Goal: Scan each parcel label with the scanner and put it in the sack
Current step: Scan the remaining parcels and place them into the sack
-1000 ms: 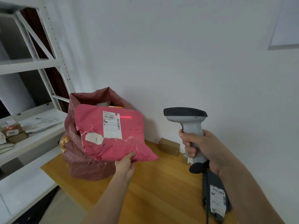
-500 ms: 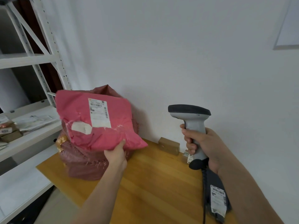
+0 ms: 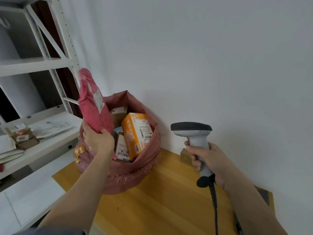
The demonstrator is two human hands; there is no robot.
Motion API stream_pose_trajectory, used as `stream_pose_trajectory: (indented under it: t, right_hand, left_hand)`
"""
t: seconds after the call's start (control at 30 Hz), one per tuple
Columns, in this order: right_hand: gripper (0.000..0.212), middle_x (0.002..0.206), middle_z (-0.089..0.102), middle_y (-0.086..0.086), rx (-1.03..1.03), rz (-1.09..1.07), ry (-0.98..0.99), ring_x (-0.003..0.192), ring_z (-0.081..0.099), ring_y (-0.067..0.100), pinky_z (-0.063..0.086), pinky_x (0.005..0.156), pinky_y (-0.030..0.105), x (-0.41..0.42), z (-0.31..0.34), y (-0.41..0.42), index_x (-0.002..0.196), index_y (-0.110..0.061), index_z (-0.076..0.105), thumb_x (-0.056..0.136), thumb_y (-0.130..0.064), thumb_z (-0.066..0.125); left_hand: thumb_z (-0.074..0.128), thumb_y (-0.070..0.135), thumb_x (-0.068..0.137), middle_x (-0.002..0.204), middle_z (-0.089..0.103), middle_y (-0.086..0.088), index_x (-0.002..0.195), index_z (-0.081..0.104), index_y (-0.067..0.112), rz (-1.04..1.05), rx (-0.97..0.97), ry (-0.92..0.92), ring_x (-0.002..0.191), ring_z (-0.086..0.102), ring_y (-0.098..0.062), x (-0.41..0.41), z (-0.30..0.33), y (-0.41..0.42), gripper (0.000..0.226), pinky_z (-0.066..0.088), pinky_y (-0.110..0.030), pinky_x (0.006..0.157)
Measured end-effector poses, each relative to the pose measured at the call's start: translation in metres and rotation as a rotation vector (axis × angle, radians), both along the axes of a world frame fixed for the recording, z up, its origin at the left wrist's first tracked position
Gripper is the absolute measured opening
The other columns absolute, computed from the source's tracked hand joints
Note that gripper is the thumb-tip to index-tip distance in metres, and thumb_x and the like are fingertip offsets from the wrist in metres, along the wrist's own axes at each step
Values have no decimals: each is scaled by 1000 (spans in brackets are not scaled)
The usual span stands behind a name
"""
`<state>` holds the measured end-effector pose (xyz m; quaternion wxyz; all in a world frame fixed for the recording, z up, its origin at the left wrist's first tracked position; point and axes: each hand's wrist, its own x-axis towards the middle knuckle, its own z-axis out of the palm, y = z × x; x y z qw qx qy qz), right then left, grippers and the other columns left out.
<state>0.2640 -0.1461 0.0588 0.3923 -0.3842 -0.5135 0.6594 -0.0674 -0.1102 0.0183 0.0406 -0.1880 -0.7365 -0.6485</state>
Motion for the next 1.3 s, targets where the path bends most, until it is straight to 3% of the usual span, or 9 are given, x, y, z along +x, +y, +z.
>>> stream_pose_trajectory:
  t: [0.1, 0.27, 0.4, 0.47, 0.57, 0.77, 0.9, 1.1, 1.3]
  right_hand:
    - [17, 62, 49, 2, 3, 9, -10, 48, 39, 12, 38, 45, 23, -12, -3, 7, 102, -5, 61, 88, -11, 67]
    - [20, 62, 50, 2, -21, -37, -31, 47, 41, 11, 39, 44, 22, -22, -11, 17, 102, -3, 61, 88, -14, 68]
    - [23, 64, 51, 3, -58, -92, -62, 49, 42, 12, 39, 45, 23, -24, -17, 27, 108, -1, 62, 89, -13, 66]
    - [23, 64, 51, 3, -67, -103, -71, 49, 42, 12, 39, 46, 23, -25, -19, 30, 108, -2, 62, 89, -14, 66]
    - [24, 64, 51, 2, -66, -115, -90, 49, 42, 11, 40, 46, 23, -27, -25, 33, 108, -2, 62, 89, -15, 67]
    - [28, 65, 52, 3, -103, -188, -109, 49, 43, 11, 40, 46, 24, -23, -38, 37, 111, 0, 61, 88, -14, 67]
    - [21, 64, 53, 1, -144, -219, -74, 47, 44, 11, 40, 44, 23, -16, -46, 38, 106, -5, 66, 87, -14, 69]
    - [12, 64, 52, 1, -164, -233, -38, 47, 43, 10, 40, 43, 22, -1, -53, 38, 99, -10, 68, 88, -13, 68]
    - [23, 64, 52, 2, -194, -292, -26, 46, 43, 10, 41, 42, 23, 42, -65, 38, 106, -4, 63, 87, -15, 70]
  left_hand:
    - [54, 8, 88, 138, 44, -11, 150, 26, 34, -1, -85, 170, 129, 39, -33, -2, -1, 10, 73, 37, -53, 106]
    - [64, 6, 87, 139, 41, -14, 148, 36, 28, -93, -73, 429, 127, 35, -35, -12, 0, 38, 71, 36, -47, 105]
    - [65, 19, 88, 152, 28, -8, 150, 29, 37, -233, -492, 655, 120, 36, -40, -19, -11, 63, 74, 36, -52, 99]
    - [58, 19, 93, 151, 28, -7, 148, 34, 35, -309, -636, 632, 123, 36, -39, -22, -22, 74, 62, 38, -54, 99]
    - [55, 16, 94, 139, 36, -14, 145, 41, 28, -353, -697, 503, 123, 38, -38, -27, -40, 82, 54, 43, -52, 92]
    - [57, 1, 81, 128, 40, -25, 128, 48, 6, -143, -633, 460, 112, 42, -44, -20, -52, 92, 48, 35, -53, 93]
    - [56, 3, 67, 127, 41, -27, 119, 47, 4, -130, -528, 511, 109, 42, -43, -5, -53, 94, 53, 32, -51, 89]
    - [57, 6, 69, 120, 42, -22, 119, 51, 6, -331, -317, 684, 104, 41, -38, 41, -51, 84, 50, 36, -50, 86]
    - [59, 0, 73, 119, 42, -18, 115, 55, 9, -515, -229, 694, 109, 39, -29, 113, -51, 74, 43, 34, -42, 96]
